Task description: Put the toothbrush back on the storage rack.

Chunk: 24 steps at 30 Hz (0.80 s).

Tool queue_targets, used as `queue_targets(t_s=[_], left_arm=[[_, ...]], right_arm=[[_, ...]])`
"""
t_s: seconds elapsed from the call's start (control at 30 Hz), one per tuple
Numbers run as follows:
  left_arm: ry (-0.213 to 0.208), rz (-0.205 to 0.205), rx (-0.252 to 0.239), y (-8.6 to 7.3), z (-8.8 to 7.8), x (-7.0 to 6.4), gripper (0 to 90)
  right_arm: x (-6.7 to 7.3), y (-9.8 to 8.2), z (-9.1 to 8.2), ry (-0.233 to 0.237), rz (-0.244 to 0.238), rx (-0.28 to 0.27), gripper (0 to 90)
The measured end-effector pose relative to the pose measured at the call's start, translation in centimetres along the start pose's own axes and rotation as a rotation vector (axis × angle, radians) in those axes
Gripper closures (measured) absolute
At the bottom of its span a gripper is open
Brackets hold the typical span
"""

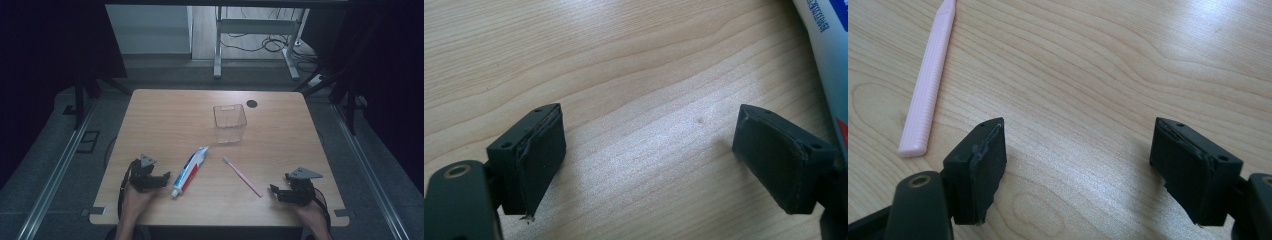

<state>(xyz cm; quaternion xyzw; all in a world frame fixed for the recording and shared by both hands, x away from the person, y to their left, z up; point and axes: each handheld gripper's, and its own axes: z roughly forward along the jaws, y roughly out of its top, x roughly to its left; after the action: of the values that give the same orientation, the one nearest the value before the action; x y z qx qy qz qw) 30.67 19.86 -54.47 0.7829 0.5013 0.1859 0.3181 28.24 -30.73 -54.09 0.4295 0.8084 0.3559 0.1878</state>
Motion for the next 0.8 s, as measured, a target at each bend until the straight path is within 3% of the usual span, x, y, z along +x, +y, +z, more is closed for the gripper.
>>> queue_targets(t_s=[0.5,0.77,0.8], left_arm=[[0.008,-0.008,-0.001,-0.04,-0.05,-0.07,14.4],[0.008,-0.009,-0.001,-0.04,-0.05,-0.07,14.4],[0.008,-0.009,-0.001,-0.04,-0.05,-0.07,14.4]], right_arm=[[0.0,-0.03,-0.02,0.013,-0.014,0.004,20.4],[-0.27,0.09,-0.6,0.009,-0.002,0.011,44.9],[-0.27,0.09,-0.6,0.009,-0.002,0.011,44.9]])
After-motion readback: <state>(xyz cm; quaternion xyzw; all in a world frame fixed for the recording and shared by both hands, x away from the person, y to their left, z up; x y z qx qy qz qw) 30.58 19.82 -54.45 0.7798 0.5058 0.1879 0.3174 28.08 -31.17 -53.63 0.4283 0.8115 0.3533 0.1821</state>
